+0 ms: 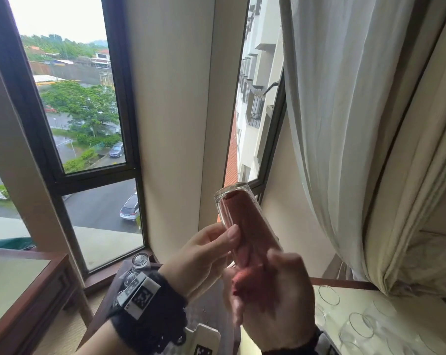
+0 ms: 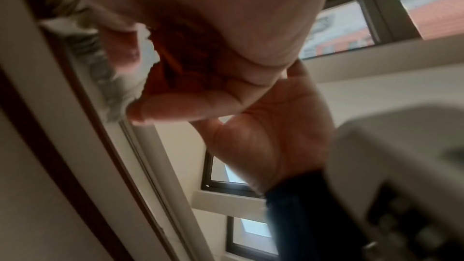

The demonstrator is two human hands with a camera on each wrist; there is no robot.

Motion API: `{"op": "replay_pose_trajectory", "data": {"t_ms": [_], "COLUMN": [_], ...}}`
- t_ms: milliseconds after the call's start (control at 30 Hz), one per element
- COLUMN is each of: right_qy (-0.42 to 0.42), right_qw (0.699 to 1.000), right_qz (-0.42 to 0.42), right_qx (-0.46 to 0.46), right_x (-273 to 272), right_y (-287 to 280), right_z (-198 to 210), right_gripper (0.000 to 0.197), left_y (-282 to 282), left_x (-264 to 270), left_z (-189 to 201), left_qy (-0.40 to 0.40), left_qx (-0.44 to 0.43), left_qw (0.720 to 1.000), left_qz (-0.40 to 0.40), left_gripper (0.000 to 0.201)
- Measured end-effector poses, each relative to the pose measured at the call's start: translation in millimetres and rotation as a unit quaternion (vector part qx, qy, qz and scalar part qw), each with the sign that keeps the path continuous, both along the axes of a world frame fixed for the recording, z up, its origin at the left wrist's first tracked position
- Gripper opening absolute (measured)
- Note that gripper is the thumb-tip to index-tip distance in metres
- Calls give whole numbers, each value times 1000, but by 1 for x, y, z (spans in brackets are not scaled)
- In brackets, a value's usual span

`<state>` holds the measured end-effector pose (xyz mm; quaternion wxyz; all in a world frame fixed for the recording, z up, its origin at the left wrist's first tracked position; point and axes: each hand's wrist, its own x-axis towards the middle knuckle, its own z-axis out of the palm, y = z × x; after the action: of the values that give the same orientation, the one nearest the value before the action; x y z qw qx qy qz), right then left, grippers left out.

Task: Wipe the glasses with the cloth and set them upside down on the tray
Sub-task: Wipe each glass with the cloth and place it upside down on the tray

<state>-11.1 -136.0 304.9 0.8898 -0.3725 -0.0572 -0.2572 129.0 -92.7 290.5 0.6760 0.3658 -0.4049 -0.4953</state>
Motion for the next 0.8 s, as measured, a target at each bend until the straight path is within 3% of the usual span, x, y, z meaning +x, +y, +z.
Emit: {"op": "replay_pose_trajectory", "data": {"t_ms": [67, 133, 233, 300, 367, 400, 467, 533, 567, 600, 667, 733, 767, 800], "right_qy": [-12, 41, 157, 216, 241, 214, 146, 166, 189, 209, 240, 259, 264, 264], "right_qw": [997, 996, 960, 908, 837, 793, 671, 534, 492, 470, 470, 497, 525, 572], "right_qz": [-6, -66, -225, -317, -386, -421, -474, -500, -500, -491, -458, -433, -424, -413], "right_qx": [73, 53, -49, -166, -303, -384, -550, -662, -687, -703, -715, -706, -689, -658], "right_x": [3, 5, 3, -1, -6, -8, -8, -5, -2, -1, 2, 4, 4, 2], "right_y": [-3, -9, -20, -22, -23, -23, -26, -28, -28, -26, -20, -17, -15, -13], "right_z": [2, 5, 7, 12, 13, 13, 5, -12, -17, -18, -17, -14, -11, -7], "right_gripper": [54, 56, 52, 36, 30, 21, 8, 22, 28, 34, 40, 37, 31, 26], "left_y": [-4, -4, -2, 0, 4, 5, 6, 7, 7, 7, 6, 3, 3, 3], "left_x": [1, 2, 6, 9, 10, 8, 1, -5, -8, -10, -13, -16, -16, -16], "left_z": [1, 4, 10, 15, 25, 30, 44, 54, 58, 59, 60, 57, 54, 51], "left_qy": [-6, -33, -90, -116, -123, -119, -106, -109, -116, -124, -135, -117, -102, -88], "left_qx": [-7, -1, 23, 32, 28, 20, 23, 41, 44, 36, 18, 8, 8, 10], "left_qw": [1000, 999, 996, 992, 991, 991, 991, 989, 987, 986, 980, 975, 975, 978], "left_qz": [-13, -15, 11, 29, 49, 61, 79, 92, 98, 107, 144, 186, 195, 188], "left_gripper": [73, 60, 57, 49, 48, 47, 53, 71, 74, 70, 53, 48, 48, 49]}}
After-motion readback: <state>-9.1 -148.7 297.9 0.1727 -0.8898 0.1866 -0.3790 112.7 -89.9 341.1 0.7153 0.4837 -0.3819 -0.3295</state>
